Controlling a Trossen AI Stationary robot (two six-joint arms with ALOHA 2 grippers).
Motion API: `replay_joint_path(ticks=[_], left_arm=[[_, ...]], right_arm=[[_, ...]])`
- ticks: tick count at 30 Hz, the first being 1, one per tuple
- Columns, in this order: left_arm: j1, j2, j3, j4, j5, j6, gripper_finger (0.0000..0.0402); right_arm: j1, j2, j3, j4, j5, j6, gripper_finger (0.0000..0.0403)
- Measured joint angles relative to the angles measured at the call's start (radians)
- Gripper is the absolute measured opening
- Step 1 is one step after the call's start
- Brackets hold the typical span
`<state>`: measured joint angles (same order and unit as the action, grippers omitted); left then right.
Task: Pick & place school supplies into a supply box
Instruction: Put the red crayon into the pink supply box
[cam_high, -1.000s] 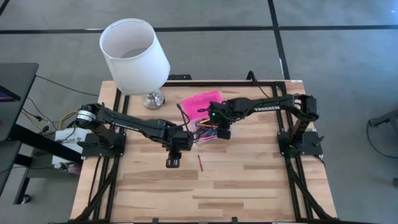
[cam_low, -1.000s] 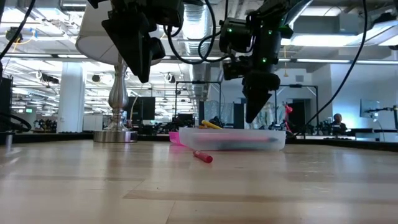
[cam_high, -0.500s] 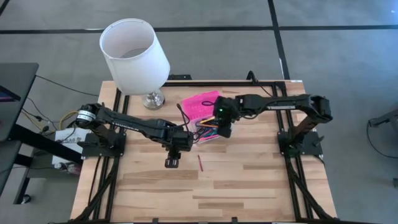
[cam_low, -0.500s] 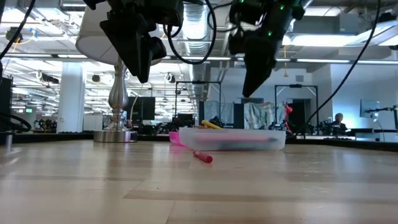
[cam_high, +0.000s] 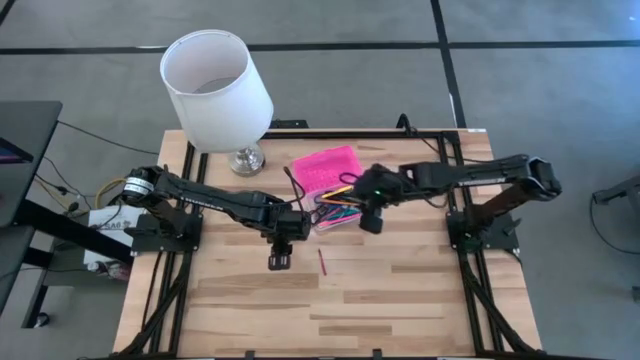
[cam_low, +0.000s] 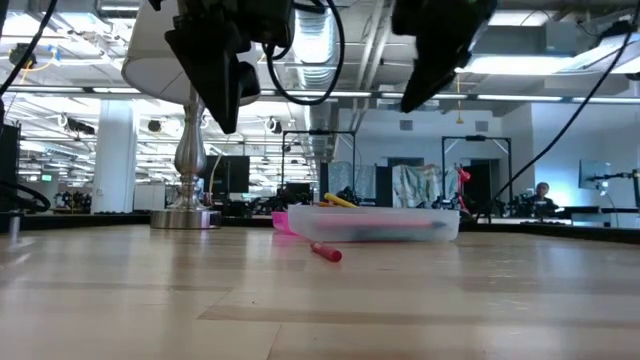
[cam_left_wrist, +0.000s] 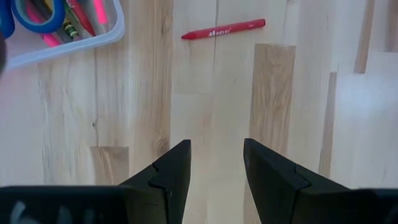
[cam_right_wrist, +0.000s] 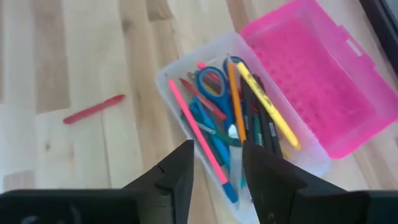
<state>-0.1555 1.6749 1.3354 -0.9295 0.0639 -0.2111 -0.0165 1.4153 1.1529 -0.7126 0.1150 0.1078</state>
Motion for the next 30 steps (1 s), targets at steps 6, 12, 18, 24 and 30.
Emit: replay_joint_path(ticks=[6,12,18,24,30], left_arm=[[-0.002,0.000,0.000,0.005,0.000,-0.044,0.0141],[-0.002,0.000,0.000,0.005,-0.017,-0.046,0.0141],[-0.005,0.001,0.000,0.055,-0.006,-0.012,0.0141],[-0.037,0.003,0.001,0.232,0.025,0.213,0.0141],[-0.045,0.056,0.002,0.304,-0.009,0.408,0.0141]], right_arm=[[0.018,-0.154,-0.170,0.121,-0.001,0.010,0.0126],[0.052,-0.268,-0.262,0.149,0.000,0.091,0.0124],[0.119,-0.305,-0.305,0.186,0.023,0.205,0.0124],[0.263,-0.304,-0.338,0.191,0.135,0.447,0.0124],[0.425,-0.303,-0.398,0.220,0.280,0.748,0.0124]])
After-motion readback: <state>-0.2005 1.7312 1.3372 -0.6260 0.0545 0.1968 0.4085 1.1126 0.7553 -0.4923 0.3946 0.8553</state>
